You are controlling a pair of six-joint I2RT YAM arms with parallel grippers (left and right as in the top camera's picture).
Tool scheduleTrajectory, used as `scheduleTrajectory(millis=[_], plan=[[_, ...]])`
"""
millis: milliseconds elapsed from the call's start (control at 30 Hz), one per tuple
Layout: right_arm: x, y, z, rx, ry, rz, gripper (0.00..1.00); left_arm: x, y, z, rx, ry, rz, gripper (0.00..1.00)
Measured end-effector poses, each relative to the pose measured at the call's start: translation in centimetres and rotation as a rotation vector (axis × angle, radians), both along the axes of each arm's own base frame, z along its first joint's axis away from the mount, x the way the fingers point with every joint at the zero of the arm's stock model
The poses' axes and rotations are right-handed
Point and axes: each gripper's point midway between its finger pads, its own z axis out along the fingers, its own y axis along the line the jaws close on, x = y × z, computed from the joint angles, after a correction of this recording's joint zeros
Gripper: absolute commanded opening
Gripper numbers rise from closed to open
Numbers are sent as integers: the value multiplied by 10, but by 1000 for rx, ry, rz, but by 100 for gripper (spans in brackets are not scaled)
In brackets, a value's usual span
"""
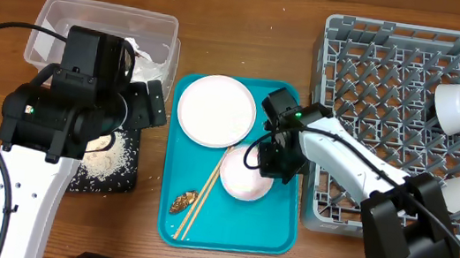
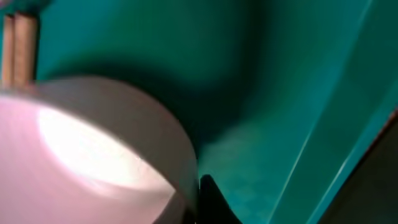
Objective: Sort waste into correct bins and load items into the dishwasher
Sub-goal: 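Reach the right gripper to the pink bowl on the teal tray and grasp it, then carry the pink bowl with the right gripper into the dish rack and release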
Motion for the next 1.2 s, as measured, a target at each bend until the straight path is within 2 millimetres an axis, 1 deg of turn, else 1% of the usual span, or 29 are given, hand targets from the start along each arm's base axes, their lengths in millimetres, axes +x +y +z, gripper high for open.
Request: scheduleTrajectory(millis=[100, 167, 233, 300, 367, 467, 533, 600, 633, 667, 700, 733, 800, 967, 1067, 1133, 1200], plan=[[-5, -7, 3, -37, 23, -15, 4, 0, 0, 0, 0, 0, 0, 91], [-2, -10, 10, -61, 20, -20, 4, 0, 0, 0, 0, 0, -1, 91], [9, -14, 24, -82, -10, -35, 4, 0, 0, 0, 0, 0, 0, 91], [28, -18, 46, -87, -83, -57, 4, 0, 0, 0, 0, 0, 0, 91], [51, -25, 78, -86, -196, -90, 4, 0, 0, 0, 0, 0, 0, 91], [91, -49, 143, -95, -442, -174, 4, 0, 0, 0, 0, 0, 0, 91], [114, -75, 189, -122, -626, -259, 4, 0, 0, 0, 0, 0, 0, 91], [127, -107, 227, -182, -775, -352, 4, 0, 0, 0, 0, -1, 0, 92], [132, -126, 242, -228, -838, -404, 4, 0, 0, 0, 0, -2, 0, 93], [136, -145, 253, -279, -886, -453, 4, 0, 0, 0, 0, -2, 0, 93], [138, -155, 257, -310, -905, -479, 4, 1, 0, 1, -1, -5, 0, 94], [141, -169, 261, -357, -928, -514, 4, 2, 0, 1, -1, -7, 0, 94], [148, -204, 266, -476, -965, -594, 4, 2, 0, 1, -2, -10, 0, 95], [158, -271, 268, -735, -1006, -750, 4, 3, 0, 2, -2, -13, 0, 96], [162, -301, 263, -875, -1002, -813, 4, 4, -1, 2, -2, -16, 0, 96], [166, -316, 252, -956, -983, -834, 4, 4, -1, 1, -2, -14, 0, 96], [170, -327, 237, -1016, -949, -834, 4, 5, -1, 0, -1, -9, 0, 96]])
